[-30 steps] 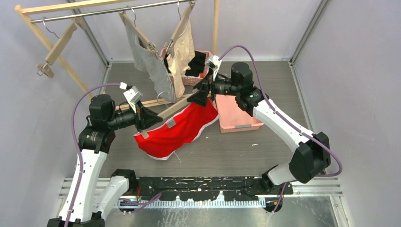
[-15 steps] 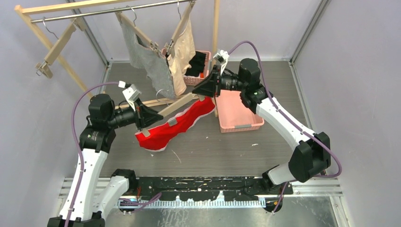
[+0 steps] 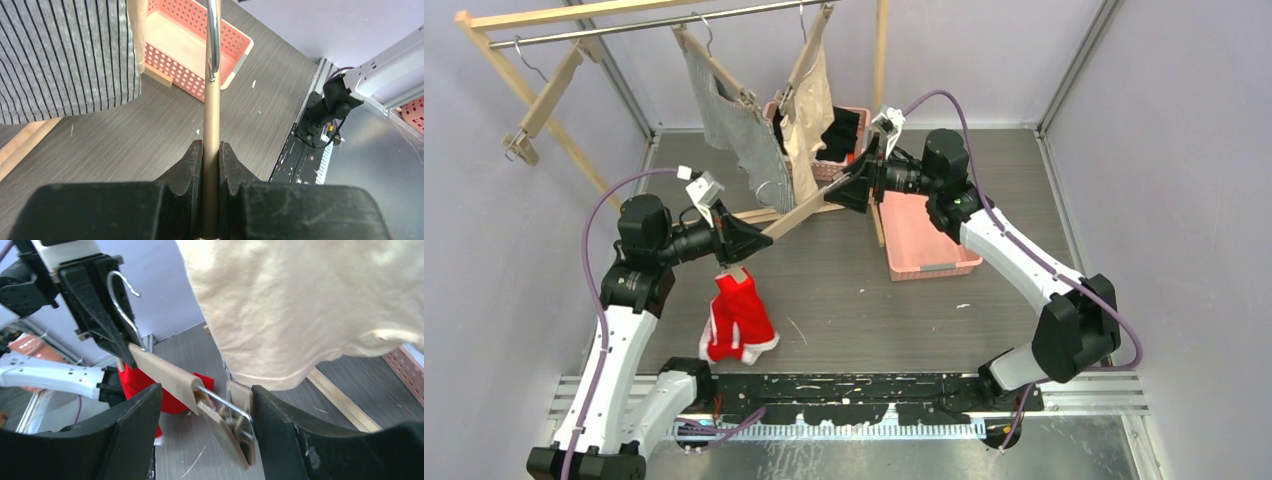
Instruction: Remove the underwear clipped to the hanger
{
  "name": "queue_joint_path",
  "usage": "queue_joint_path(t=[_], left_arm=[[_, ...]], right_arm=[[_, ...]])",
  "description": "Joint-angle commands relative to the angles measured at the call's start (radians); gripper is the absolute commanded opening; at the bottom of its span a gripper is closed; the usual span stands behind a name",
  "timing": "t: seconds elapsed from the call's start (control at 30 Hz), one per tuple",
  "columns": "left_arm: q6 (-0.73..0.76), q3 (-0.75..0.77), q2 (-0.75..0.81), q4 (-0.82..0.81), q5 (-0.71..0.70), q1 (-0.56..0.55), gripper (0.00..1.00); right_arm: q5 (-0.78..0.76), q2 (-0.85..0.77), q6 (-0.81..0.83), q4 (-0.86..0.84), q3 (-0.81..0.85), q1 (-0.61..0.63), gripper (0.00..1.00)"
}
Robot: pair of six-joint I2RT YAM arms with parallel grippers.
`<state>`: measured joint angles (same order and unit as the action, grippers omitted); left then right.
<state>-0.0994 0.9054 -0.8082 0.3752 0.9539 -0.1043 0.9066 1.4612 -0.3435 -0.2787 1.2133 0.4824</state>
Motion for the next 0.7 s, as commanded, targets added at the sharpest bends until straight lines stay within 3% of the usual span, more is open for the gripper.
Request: queue_joint_path(t=[0.0,0.4,0.53,0.67], left_arm=[[-0.093,0.005,0.004,-0.192,0.024,0.001,0.00],[-0.450,-0.113,0.041,-0.599,-0.029,-0.004,0.00],[-0.581,-0.160,0.029,-0.775,-0.088,-0.046,0.00],[-0.577,-0.161,-0.002,-0.798,-0.141,-0.123,0.00]], right_arm=[[-0.160,-0.090,-0.031,-0.087,-0.062,0.002,0.70],[-0.195,-0.164,-0.381,-0.728,-0.326,0.010,0.66],[-0.199,-0.132,-0.420,-0.828,-0.318,0.047,0.66],[-0.208,-0.098,-0.429,-0.860,-0.292,0.087,0.67]])
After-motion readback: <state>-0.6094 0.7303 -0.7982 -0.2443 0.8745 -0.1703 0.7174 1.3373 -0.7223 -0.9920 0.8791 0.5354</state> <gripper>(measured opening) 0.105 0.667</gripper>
